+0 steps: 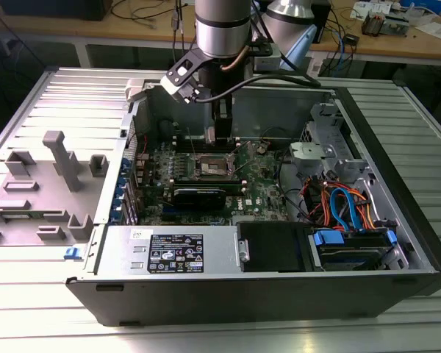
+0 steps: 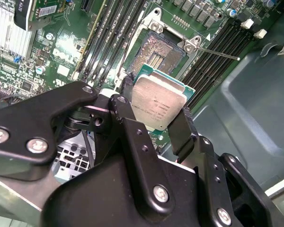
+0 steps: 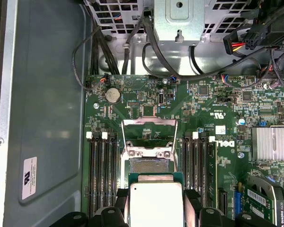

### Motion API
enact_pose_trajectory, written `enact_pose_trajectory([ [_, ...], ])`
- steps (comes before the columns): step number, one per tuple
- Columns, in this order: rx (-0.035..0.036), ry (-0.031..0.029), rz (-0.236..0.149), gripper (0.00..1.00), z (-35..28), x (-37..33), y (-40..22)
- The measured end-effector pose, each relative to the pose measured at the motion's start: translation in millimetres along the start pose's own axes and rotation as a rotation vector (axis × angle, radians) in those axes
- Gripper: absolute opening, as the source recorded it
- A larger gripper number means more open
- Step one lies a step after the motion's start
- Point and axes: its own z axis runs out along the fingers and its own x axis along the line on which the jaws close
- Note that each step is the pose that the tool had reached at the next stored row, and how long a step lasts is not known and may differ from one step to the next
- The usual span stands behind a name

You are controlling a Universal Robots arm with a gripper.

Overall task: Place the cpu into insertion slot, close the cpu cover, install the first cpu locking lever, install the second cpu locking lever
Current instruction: 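Place the cpu into insertion slot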

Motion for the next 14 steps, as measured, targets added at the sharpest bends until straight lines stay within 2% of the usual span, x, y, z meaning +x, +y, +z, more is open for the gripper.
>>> enact_pose_trajectory([
  [6,-0.0003,-0.0001,0.000,0.55,0.5,1.6,-0.1],
  [9,0.0002,-0.0019,0.000,0.55,3.8,3.0,-0.1],
  [10,0.0002,-0.0019,0.000,0.55,7.3,3.0,-0.5],
  [14,0.0000,-0.0022,0.007,0.55,15.1,2.8,-1.2],
])
